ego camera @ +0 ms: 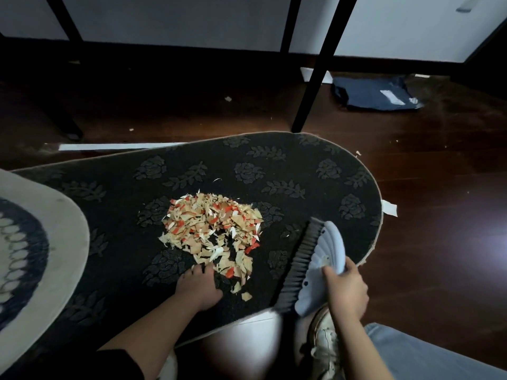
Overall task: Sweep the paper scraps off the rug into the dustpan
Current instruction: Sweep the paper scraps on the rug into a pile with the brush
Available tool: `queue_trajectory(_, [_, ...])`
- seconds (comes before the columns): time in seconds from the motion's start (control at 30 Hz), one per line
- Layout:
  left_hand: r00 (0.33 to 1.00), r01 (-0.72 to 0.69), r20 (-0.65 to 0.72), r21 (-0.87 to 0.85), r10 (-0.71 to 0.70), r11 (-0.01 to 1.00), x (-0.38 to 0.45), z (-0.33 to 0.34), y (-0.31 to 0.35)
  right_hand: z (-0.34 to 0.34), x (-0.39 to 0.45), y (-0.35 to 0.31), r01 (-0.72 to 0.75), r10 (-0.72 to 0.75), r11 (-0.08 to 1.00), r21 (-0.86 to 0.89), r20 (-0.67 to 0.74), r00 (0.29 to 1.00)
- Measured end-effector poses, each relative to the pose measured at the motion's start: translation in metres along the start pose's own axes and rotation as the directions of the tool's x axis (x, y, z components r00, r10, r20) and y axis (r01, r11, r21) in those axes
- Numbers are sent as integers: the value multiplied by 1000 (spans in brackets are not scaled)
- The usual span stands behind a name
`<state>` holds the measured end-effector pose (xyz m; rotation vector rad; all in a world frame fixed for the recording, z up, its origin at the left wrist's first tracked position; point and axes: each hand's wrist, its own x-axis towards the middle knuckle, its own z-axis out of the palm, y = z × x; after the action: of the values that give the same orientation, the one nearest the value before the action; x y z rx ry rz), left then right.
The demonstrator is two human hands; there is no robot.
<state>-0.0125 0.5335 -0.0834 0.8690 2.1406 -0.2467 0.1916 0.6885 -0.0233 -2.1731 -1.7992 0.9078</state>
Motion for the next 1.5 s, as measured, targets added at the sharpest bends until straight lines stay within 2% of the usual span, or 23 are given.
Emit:
queue_trajectory(0.1, [1000, 4, 7, -7, -4, 1000, 1, 0, -2, 12, 1, -7, -1, 5, 996, -92, 37, 999])
queue_trajectory(0.2, [1000, 10, 11, -16, -10, 1000, 1, 0, -5, 33, -12, -21, 98, -74, 979, -177, 141, 987])
queue_trajectory(0.3, [1000, 13, 14, -22, -13, 1000, 1, 1, -5, 46, -26, -30, 163, -123, 970, -180, 216, 969])
queue_trajectory(0.37, [1000, 16, 11, -18, -16, 1000, 0, 1, -5, 43, -31, -31, 155, -121, 976, -155, 210, 970])
queue_trajectory(0.53, [1000, 9, -5, -6, -9, 1000, -1, 0, -1, 6, -25, -22, 131, -124, 985, -113, 67, 990])
queue_trajectory(0.63, [1000, 5, 0, -10, -5, 1000, 0, 1, 0, -4, -11, -18, 113, -109, 980, -162, 30, 994])
queue_trajectory(0.8, [1000, 9, 14, -9, -8, 1000, 1, 3, -3, 18, -11, -24, 188, -151, 909, -373, 126, 980])
queue_trajectory(0.97, [1000, 21, 24, -13, -21, 1000, 2, 3, -4, 46, -36, -38, 331, -242, 863, -381, 263, 934])
queue_trajectory(1.27, [1000, 4, 15, -17, -4, 1000, 2, 3, -2, 5, -17, -22, 189, -179, 921, -340, 62, 982])
queue_trajectory(1.37, [1000, -2, 18, -17, 2, 1000, 3, 3, -2, 10, -10, -21, 191, -168, 898, -396, 90, 982])
queue_trajectory(1.5, [999, 13, 30, -17, -12, 1000, 3, 3, -4, 35, -21, -33, 308, -222, 846, -436, 238, 946])
